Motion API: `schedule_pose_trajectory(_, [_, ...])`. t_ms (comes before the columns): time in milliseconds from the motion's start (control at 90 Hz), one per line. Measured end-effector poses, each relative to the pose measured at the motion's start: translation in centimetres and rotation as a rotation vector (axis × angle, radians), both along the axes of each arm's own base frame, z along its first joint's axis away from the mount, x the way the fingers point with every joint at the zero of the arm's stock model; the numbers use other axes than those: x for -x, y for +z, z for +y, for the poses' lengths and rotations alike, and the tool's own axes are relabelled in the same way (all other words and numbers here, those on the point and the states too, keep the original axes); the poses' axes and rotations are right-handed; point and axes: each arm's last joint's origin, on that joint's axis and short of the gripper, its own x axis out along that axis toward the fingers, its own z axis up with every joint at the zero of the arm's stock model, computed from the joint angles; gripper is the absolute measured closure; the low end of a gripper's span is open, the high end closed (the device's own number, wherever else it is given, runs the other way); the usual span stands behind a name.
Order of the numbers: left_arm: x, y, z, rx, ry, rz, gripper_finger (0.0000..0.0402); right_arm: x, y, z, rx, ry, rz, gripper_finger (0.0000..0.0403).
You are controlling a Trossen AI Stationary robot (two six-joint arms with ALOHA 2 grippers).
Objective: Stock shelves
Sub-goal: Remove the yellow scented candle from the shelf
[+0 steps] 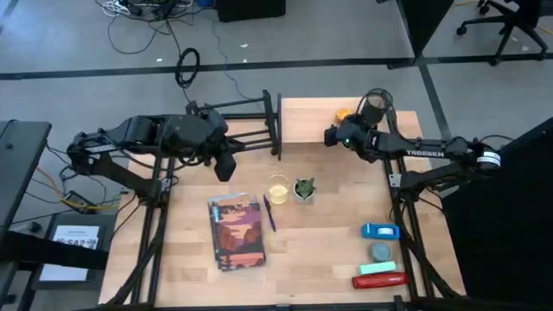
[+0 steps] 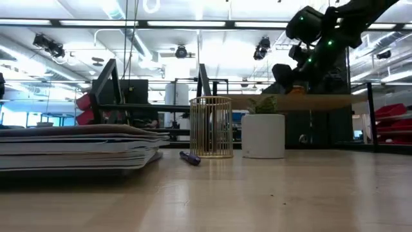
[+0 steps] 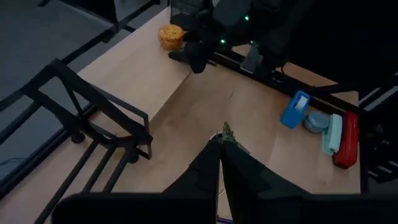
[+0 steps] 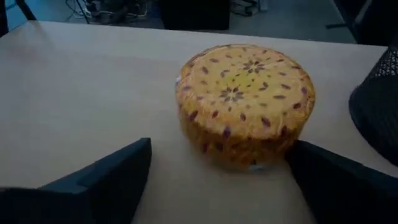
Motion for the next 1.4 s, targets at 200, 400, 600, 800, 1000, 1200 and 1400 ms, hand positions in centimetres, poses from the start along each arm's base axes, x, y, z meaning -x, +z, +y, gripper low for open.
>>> schedule_pose_trajectory(200, [0.0,0.0,0.0,0.000,0.000,0.000,0.0402,0.2,0.3,-1.2,0.000,0.081,0.037,0.0057])
schedule_pose_trajectory(400, [0.0,0.0,0.0,0.001,0.000,0.000,0.0402,0.4,0.4,-2.2,-0.020,0.174,0.036,0.0057])
schedule_pose_trajectory(600, [0.0,0.0,0.0,0.000,0.000,0.000,0.0402,0.3,0.6,-2.7,-0.023,0.289,0.049,0.0057])
schedule_pose_trajectory(800, [0.0,0.0,0.0,-0.001,0.000,0.000,0.0402,0.2,0.7,-2.7,-0.035,0.376,0.040,0.0100])
schedule_pose_trajectory(1000, [0.0,0.0,0.0,-0.001,0.000,0.000,0.0402,0.1,1.0,-2.6,-0.025,0.404,0.009,0.0152])
schedule_pose_trajectory(1200, [0.0,0.0,0.0,-0.002,-0.001,0.002,0.0402,0.2,3.5,-2.1,0.022,0.472,-0.044,0.0152])
schedule_pose_trajectory(1400, [0.0,0.0,0.0,-0.020,-0.008,0.010,0.0402,-0.5,8.1,-0.3,0.097,0.606,-0.094,0.0152])
